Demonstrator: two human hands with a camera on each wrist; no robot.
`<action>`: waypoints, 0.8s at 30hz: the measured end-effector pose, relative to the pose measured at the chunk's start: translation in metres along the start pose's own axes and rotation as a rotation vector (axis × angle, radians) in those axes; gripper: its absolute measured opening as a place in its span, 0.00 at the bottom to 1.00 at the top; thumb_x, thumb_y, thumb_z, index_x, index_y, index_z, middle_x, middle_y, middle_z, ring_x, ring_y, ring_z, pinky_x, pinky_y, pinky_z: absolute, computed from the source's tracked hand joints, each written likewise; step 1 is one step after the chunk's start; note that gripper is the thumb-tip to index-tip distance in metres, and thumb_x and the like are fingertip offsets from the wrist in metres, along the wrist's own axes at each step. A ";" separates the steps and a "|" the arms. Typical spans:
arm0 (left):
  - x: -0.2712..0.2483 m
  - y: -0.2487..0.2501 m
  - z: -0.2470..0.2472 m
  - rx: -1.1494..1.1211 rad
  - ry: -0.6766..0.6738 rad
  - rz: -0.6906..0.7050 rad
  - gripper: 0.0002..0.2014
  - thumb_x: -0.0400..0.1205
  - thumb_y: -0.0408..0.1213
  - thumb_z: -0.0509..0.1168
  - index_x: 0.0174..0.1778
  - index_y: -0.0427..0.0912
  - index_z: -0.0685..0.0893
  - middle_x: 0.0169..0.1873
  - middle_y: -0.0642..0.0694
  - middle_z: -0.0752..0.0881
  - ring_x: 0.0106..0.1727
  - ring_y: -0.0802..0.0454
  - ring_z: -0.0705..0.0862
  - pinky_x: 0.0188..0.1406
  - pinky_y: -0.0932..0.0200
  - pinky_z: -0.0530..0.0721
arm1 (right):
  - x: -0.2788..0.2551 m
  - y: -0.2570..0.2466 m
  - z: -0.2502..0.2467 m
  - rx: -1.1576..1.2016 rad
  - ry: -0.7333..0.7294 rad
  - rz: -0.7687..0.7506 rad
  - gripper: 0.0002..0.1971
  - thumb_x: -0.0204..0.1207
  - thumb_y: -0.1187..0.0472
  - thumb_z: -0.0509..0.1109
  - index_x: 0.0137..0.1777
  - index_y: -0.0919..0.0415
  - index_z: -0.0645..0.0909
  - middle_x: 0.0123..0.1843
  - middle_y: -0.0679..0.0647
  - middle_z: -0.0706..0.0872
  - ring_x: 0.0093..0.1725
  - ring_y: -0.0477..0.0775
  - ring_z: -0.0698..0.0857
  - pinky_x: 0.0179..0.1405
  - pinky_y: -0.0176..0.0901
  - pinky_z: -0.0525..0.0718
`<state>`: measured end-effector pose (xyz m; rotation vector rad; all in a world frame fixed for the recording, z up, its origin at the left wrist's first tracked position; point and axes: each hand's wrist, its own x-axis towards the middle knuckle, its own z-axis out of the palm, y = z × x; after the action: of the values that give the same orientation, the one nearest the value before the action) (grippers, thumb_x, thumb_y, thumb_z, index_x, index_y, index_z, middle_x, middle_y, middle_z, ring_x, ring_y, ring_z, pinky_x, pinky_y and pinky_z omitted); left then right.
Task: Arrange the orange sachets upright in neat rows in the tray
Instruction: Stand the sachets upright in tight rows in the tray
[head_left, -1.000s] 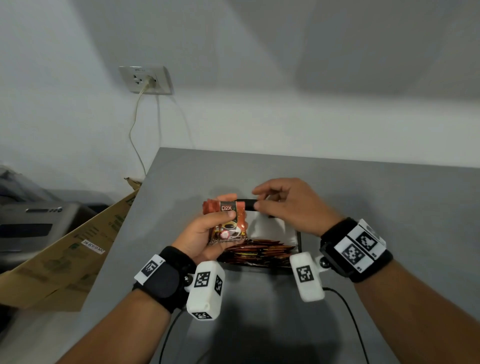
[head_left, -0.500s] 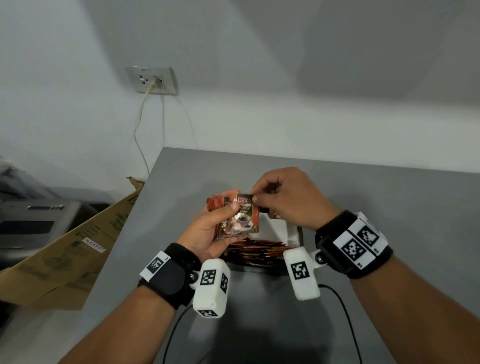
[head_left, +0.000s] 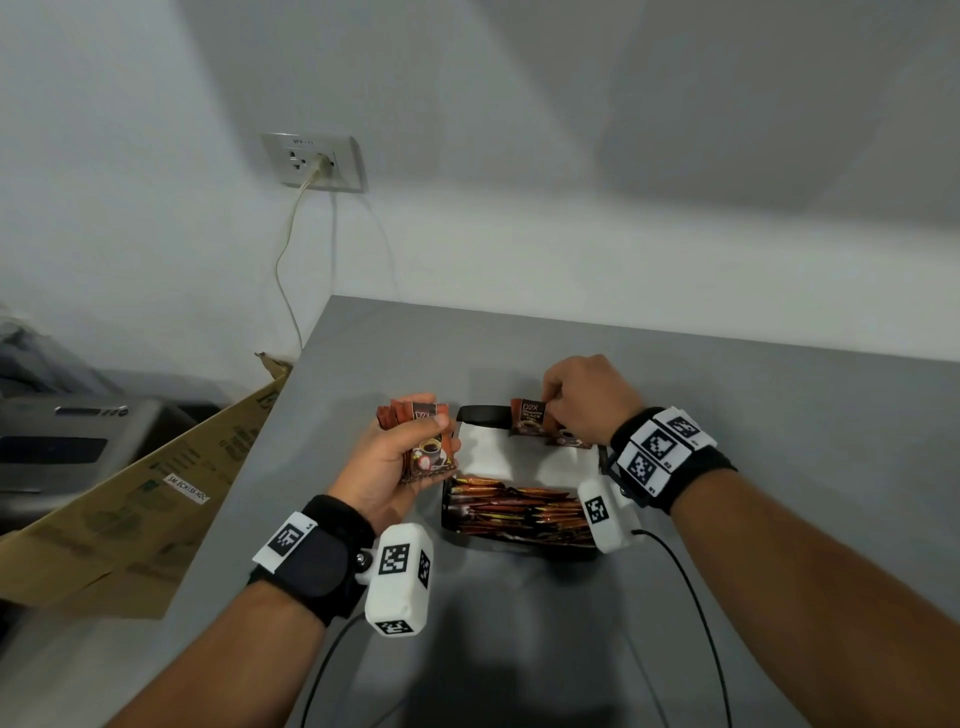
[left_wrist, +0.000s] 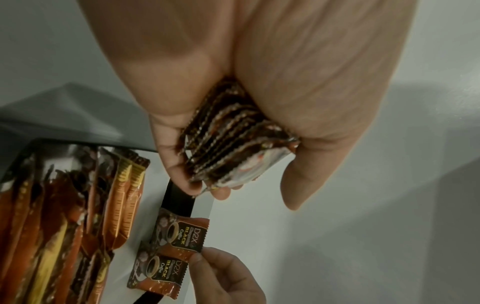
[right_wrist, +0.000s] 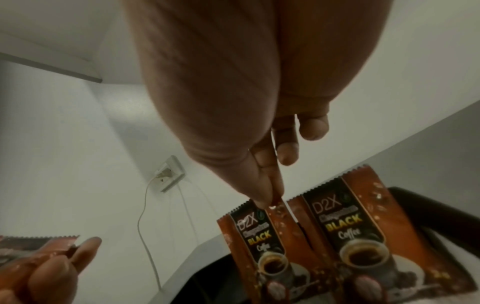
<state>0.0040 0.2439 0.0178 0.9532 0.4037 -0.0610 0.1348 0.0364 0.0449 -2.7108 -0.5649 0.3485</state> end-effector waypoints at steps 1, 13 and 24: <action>0.000 0.000 0.000 0.007 0.002 -0.003 0.24 0.67 0.35 0.75 0.60 0.45 0.82 0.41 0.43 0.89 0.39 0.47 0.90 0.37 0.52 0.90 | 0.001 0.001 0.002 -0.010 -0.008 0.001 0.09 0.74 0.68 0.69 0.44 0.57 0.90 0.47 0.54 0.90 0.41 0.54 0.87 0.44 0.53 0.91; 0.000 -0.005 -0.001 0.029 0.004 -0.005 0.17 0.67 0.34 0.74 0.52 0.46 0.86 0.38 0.44 0.90 0.37 0.47 0.89 0.40 0.53 0.87 | 0.008 0.006 0.016 -0.018 -0.035 -0.026 0.07 0.75 0.67 0.72 0.44 0.56 0.90 0.46 0.55 0.91 0.44 0.55 0.88 0.48 0.54 0.90; 0.000 -0.006 -0.001 0.016 -0.009 -0.011 0.17 0.68 0.33 0.74 0.53 0.44 0.85 0.39 0.43 0.90 0.37 0.47 0.89 0.38 0.53 0.89 | 0.011 0.009 0.017 -0.033 -0.031 -0.031 0.10 0.76 0.69 0.68 0.45 0.57 0.90 0.49 0.55 0.90 0.45 0.56 0.87 0.48 0.53 0.90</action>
<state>0.0019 0.2411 0.0125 0.9664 0.4007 -0.0791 0.1420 0.0384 0.0240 -2.7297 -0.6258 0.3767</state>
